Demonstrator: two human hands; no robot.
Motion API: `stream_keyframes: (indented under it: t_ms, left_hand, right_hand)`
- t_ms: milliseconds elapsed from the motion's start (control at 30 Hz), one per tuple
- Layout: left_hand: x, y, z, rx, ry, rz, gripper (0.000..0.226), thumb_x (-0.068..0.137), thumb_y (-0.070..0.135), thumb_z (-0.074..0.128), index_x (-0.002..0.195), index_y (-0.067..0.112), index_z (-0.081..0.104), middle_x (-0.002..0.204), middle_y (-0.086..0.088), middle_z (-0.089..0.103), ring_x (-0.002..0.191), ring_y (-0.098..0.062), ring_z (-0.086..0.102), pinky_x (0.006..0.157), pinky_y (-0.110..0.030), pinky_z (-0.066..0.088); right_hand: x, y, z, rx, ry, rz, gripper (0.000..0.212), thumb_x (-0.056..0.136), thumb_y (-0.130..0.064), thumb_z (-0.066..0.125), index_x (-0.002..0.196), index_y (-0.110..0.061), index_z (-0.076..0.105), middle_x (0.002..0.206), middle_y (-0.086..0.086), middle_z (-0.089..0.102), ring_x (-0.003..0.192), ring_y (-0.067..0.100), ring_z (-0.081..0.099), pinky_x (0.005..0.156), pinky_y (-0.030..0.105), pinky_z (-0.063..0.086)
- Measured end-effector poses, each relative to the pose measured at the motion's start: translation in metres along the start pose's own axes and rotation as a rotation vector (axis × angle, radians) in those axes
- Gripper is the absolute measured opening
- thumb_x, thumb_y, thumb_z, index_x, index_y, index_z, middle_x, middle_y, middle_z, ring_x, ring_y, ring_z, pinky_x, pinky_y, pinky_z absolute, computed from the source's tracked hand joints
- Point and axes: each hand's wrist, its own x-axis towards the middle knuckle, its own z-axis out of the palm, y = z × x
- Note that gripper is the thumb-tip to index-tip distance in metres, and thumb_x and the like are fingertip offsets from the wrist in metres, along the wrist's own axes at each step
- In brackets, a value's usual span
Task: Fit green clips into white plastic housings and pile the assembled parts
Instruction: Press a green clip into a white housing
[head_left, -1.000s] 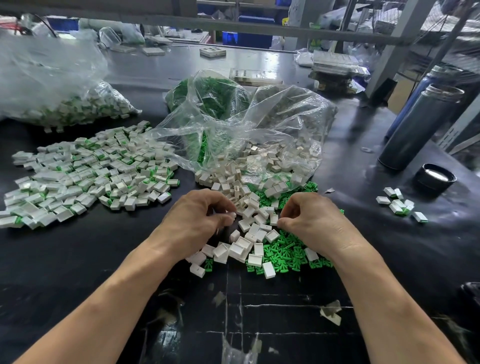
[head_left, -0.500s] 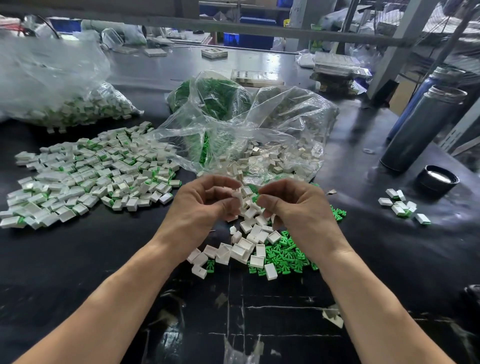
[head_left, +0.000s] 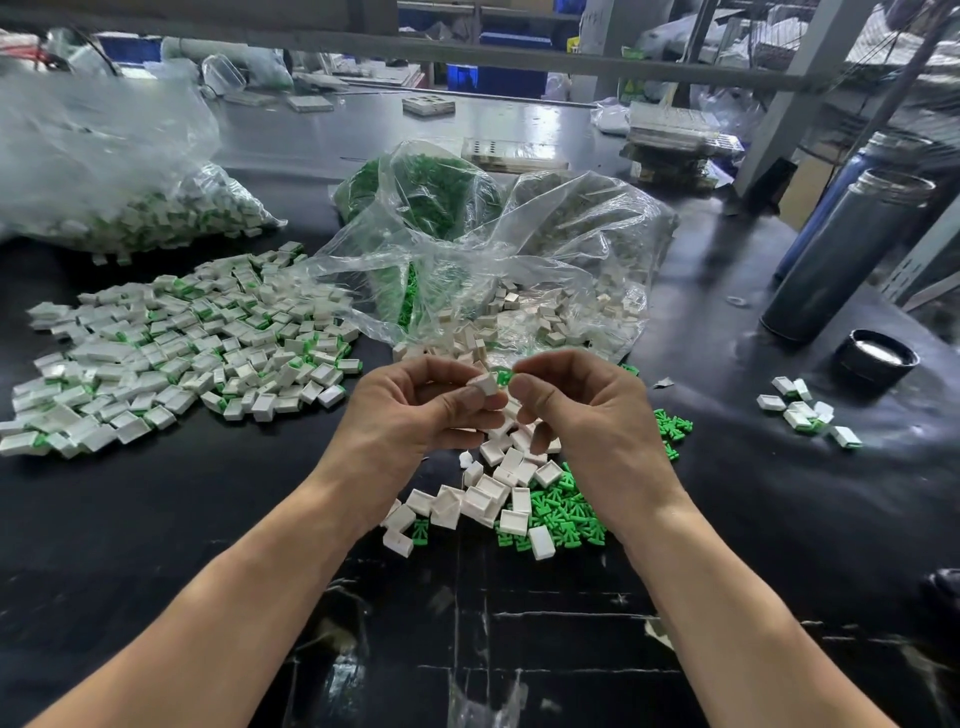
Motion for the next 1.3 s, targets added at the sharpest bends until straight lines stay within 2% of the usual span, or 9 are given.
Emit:
stream_keyframes:
  t_ms: [167,367,433,667,900,967,1100,1200,1300]
  left_hand:
    - [-0.002,0.001,0.002,0.062,0.006,0.021,0.034,0.075,0.018,0.075,0.104,0.001,0.068,0.095,-0.017,0.078,0.086,-0.030,0.078,0.070,-0.030,0.064]
    - [-0.003,0.000,0.002,0.144,-0.003,0.052,0.024,0.086,0.004,0.072,0.108,-0.004,0.067,0.093,-0.018,0.078,0.082,-0.027,0.076,0.072,-0.031,0.062]
    - [-0.003,0.000,0.002,0.160,-0.014,0.063,0.024,0.083,0.005,0.073,0.106,-0.003,0.069,0.092,-0.019,0.078,0.079,-0.025,0.076,0.071,-0.029,0.062]
    - [-0.001,-0.003,0.001,0.167,0.003,0.093,0.025,0.076,0.015,0.077,0.097,0.002,0.075,0.086,-0.016,0.076,0.071,-0.021,0.070,0.067,-0.028,0.060]
    - [-0.001,-0.005,-0.001,0.203,0.088,0.114,0.018,0.070,0.016,0.082,0.086,0.008,0.080,0.072,-0.009,0.075,0.060,-0.013,0.065,0.058,-0.021,0.057]
    - [-0.001,-0.004,-0.001,0.244,0.089,0.127,0.008,0.076,0.007,0.082,0.084,0.009,0.080,0.070,-0.006,0.075,0.057,-0.010,0.065,0.056,-0.018,0.054]
    - [-0.002,-0.003,-0.002,0.341,0.082,0.146,0.009,0.082,-0.003,0.079,0.087,0.005,0.079,0.070,-0.004,0.075,0.058,-0.008,0.066,0.057,-0.017,0.053]
    - [-0.004,0.000,-0.002,0.392,0.047,0.174,0.012,0.082,-0.004,0.079,0.088,0.007,0.080,0.077,-0.008,0.077,0.062,-0.008,0.068,0.060,-0.017,0.054]
    - [-0.004,0.000,-0.003,0.461,0.018,0.215,0.015,0.082,-0.005,0.078,0.087,0.009,0.081,0.074,-0.006,0.076,0.062,-0.006,0.065,0.060,-0.017,0.053]
  right_hand:
    - [0.000,0.002,0.001,-0.051,-0.021,-0.028,0.010,0.091,-0.008,0.077,0.091,-0.017,0.074,0.072,-0.004,0.073,0.059,0.009,0.063,0.052,0.024,0.051]
    - [0.002,0.004,-0.003,-0.119,-0.058,-0.040,0.016,0.091,-0.010,0.078,0.085,-0.024,0.075,0.074,-0.005,0.073,0.061,0.008,0.062,0.052,0.025,0.051]
    - [0.002,0.004,-0.003,-0.125,-0.080,-0.044,0.018,0.090,-0.009,0.078,0.086,-0.027,0.075,0.074,-0.005,0.073,0.061,0.009,0.062,0.053,0.025,0.052]
    - [0.000,0.003,-0.001,0.003,-0.080,0.010,0.004,0.091,-0.005,0.076,0.091,-0.009,0.075,0.069,-0.002,0.071,0.057,0.011,0.062,0.051,0.022,0.052]
    - [-0.006,0.000,0.002,-0.303,-0.073,-0.096,0.013,0.093,-0.014,0.077,0.088,-0.026,0.074,0.075,-0.002,0.073,0.060,0.010,0.066,0.054,0.021,0.053]
    - [-0.007,-0.002,0.002,-0.396,-0.070,-0.143,0.012,0.093,-0.015,0.077,0.088,-0.026,0.074,0.075,-0.001,0.072,0.063,0.015,0.068,0.056,0.030,0.057]
    - [-0.008,-0.007,0.001,-0.493,-0.114,-0.173,0.005,0.093,-0.014,0.077,0.093,-0.019,0.076,0.078,-0.002,0.071,0.070,0.019,0.069,0.068,0.043,0.059]
    - [-0.009,-0.010,-0.001,-0.511,-0.136,-0.178,0.005,0.093,-0.012,0.077,0.091,-0.018,0.076,0.076,0.000,0.070,0.069,0.020,0.069,0.069,0.043,0.057]
    - [-0.009,-0.011,-0.001,-0.535,-0.149,-0.192,0.006,0.092,-0.012,0.077,0.090,-0.018,0.076,0.073,-0.002,0.069,0.066,0.018,0.068,0.066,0.041,0.057]
